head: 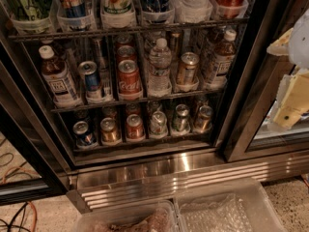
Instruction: Pick coke can from bottom shelf of fridge
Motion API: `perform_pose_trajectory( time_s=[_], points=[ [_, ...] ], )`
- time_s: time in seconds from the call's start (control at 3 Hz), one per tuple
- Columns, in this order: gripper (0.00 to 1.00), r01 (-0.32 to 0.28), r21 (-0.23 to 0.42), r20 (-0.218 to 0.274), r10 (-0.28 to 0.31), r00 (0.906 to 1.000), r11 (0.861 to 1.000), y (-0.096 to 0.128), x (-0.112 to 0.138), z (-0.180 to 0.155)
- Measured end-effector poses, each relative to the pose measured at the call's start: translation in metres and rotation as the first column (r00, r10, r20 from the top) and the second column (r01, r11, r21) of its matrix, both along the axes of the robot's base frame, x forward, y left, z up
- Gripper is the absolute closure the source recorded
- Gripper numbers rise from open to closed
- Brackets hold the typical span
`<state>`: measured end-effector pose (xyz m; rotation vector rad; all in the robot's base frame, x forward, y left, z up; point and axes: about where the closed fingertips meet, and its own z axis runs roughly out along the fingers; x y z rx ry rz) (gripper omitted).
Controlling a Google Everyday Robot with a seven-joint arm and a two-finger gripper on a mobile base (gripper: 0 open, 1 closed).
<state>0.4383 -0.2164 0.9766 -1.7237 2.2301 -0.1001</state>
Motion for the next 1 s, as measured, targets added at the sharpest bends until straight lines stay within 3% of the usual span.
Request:
perform_pose_trajectory(
  time_s=[0.67,1.0],
  points=[
    [0.00,0.001,0.022,0.008,-0.001,1.0000,1.000,0.005,0.001,-0.005],
    [0.00,0.009,0.073,-0.018,-0.008,0.9998,0.997,0.019,0.004,-0.041]
  ],
)
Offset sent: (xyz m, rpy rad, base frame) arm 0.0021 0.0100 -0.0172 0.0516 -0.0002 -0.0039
